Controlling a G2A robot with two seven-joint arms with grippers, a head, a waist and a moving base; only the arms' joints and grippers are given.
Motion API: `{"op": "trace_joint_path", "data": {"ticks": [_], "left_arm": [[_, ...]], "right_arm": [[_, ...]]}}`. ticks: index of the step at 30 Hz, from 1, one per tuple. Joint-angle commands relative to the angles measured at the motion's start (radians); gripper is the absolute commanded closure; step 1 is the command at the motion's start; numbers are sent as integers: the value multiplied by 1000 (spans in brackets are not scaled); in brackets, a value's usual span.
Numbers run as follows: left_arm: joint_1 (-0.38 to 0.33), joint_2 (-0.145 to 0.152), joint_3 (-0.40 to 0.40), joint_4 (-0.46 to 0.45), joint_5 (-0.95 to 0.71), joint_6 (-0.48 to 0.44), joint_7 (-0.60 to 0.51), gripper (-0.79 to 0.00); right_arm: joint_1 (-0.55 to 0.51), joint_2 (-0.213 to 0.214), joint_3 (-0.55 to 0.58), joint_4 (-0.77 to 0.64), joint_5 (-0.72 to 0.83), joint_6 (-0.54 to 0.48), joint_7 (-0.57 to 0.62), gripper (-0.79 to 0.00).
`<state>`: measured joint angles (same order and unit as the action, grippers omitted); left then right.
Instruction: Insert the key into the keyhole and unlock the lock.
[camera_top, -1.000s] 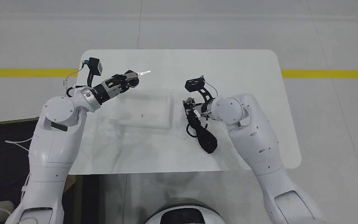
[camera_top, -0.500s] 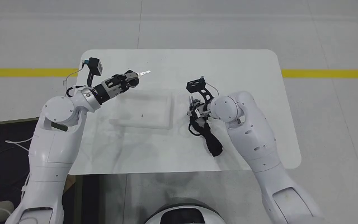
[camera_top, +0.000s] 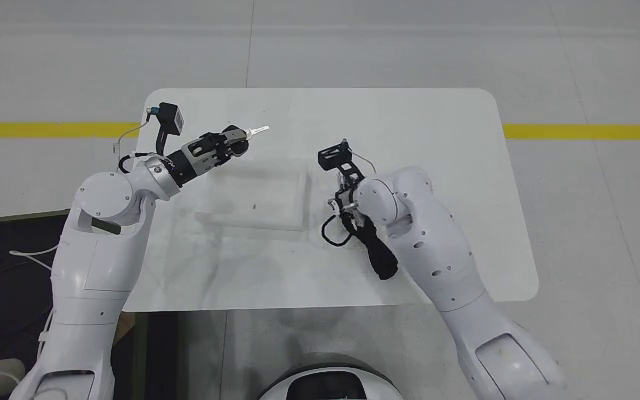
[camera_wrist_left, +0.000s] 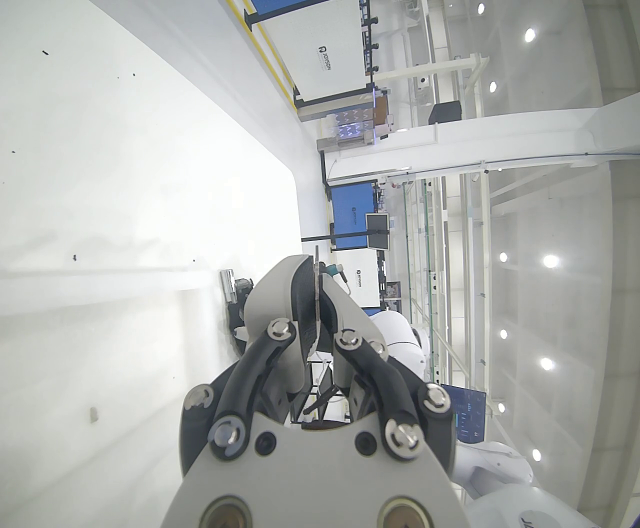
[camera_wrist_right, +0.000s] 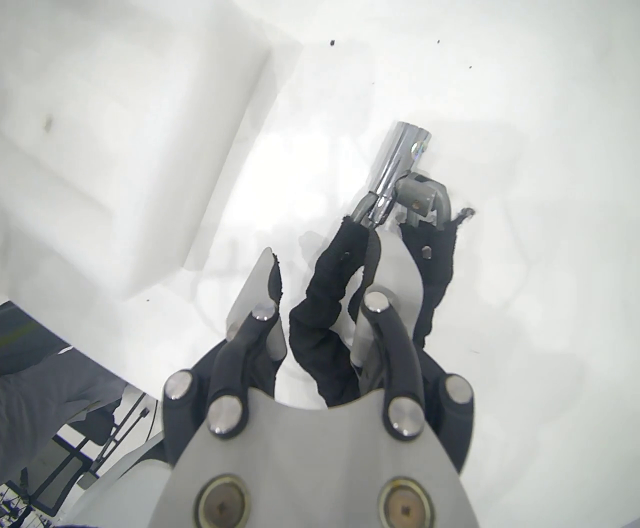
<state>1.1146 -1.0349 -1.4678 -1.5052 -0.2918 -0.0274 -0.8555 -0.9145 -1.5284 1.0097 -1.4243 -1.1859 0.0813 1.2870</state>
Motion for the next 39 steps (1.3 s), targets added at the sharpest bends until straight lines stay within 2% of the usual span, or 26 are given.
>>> {"op": "trace_joint_path", "data": {"ticks": [1,2,4,5,6,12,19,24,29,30,31,34,36,39], "left_arm": [[0,0,0,0,0,0,0,0],[0,0,0,0,0,0,0,0],[0,0,0,0,0,0,0,0],[0,0,0,0,0,0,0,0],[0,0,0,0,0,0,0,0],[0,0,0,0,0,0,0,0],[0,0,0,0,0,0,0,0],[0,0,0,0,0,0,0,0],[0,0,0,0,0,0,0,0],[0,0,0,0,0,0,0,0],[0,0,0,0,0,0,0,0],[0,0,0,0,0,0,0,0],[0,0,0,0,0,0,0,0],[0,0,0,0,0,0,0,0]], "right_arm": [[3,-9,-10,15,-26,13,-4,-308],[6,-13,-12,21,-40,20,-6,-268],[5,-21,-16,31,-66,29,-5,-240],[5,-25,-13,35,-64,28,-1,-145],[5,-28,-8,38,-67,29,1,0],[-12,-39,37,17,-102,20,39,0],[-59,-30,218,-85,69,-51,126,0],[-43,-30,226,-5,102,-90,169,0],[-3,-39,209,89,124,-83,191,0],[3,-40,212,98,129,-75,192,-22],[7,-41,214,104,132,-69,194,-89],[13,-41,211,101,106,-59,195,-169],[9,-42,204,86,72,-49,194,-200],[-6,-43,184,63,-6,-18,187,-200]]}}
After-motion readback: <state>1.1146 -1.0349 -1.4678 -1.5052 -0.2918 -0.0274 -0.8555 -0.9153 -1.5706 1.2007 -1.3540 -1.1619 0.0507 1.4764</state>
